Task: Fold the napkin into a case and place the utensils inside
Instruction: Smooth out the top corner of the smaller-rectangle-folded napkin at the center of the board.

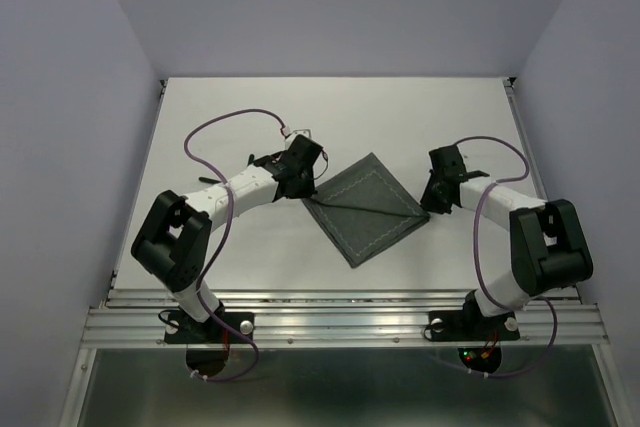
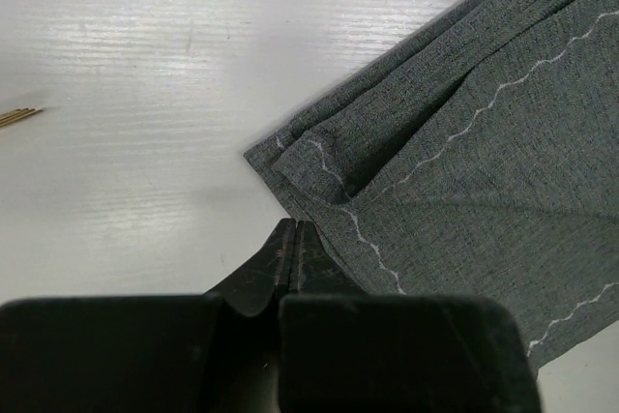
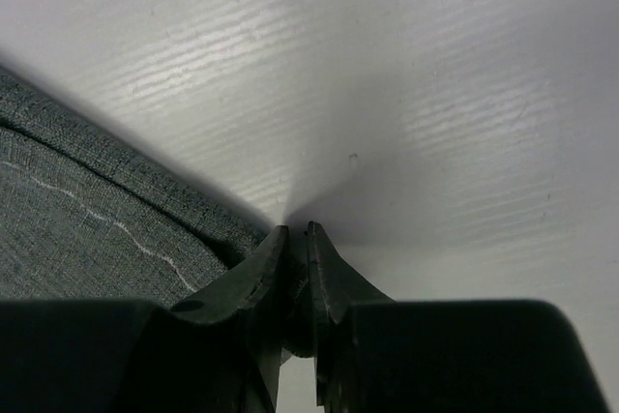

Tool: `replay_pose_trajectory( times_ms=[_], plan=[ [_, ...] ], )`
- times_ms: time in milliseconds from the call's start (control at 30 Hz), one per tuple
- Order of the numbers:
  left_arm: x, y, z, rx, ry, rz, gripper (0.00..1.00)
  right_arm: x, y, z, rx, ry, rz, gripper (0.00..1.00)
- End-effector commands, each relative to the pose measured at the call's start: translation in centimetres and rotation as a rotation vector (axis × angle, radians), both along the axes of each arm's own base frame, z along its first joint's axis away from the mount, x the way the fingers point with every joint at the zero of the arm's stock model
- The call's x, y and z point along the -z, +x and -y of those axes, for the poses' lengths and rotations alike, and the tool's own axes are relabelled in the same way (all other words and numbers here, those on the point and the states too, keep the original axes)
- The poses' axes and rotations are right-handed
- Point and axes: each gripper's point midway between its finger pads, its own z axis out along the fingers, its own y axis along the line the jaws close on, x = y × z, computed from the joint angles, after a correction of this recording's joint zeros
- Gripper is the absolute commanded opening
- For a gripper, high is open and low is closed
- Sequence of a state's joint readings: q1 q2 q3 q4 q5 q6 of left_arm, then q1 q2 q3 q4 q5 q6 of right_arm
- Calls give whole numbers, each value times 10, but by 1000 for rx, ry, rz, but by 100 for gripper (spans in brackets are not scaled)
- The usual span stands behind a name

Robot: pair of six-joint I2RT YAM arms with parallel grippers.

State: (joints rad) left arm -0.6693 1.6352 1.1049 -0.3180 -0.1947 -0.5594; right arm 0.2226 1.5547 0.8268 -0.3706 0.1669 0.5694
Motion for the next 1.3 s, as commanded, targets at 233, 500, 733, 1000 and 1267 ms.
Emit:
replay_pose_trajectory(
  times_ms=[233, 500, 733, 1000, 1267],
  plan=[
    [-16, 6, 8, 14, -46, 21, 6, -5, -52, -20, 14, 190, 2, 19],
    [-17, 8, 16, 39, -74, 24, 14, -31, -76, -25, -19, 255, 38, 19],
    [-15, 16, 24, 58, -73, 23, 45, -51, -63, -19, -8, 218, 89, 20],
    [-1, 28, 27, 74, -105, 10, 63, -59, -55, -21, -22, 214, 102, 22],
    [14, 40, 14, 79, -115, -8, 61, -54, -57, -21, -24, 212, 85, 23]
  ],
)
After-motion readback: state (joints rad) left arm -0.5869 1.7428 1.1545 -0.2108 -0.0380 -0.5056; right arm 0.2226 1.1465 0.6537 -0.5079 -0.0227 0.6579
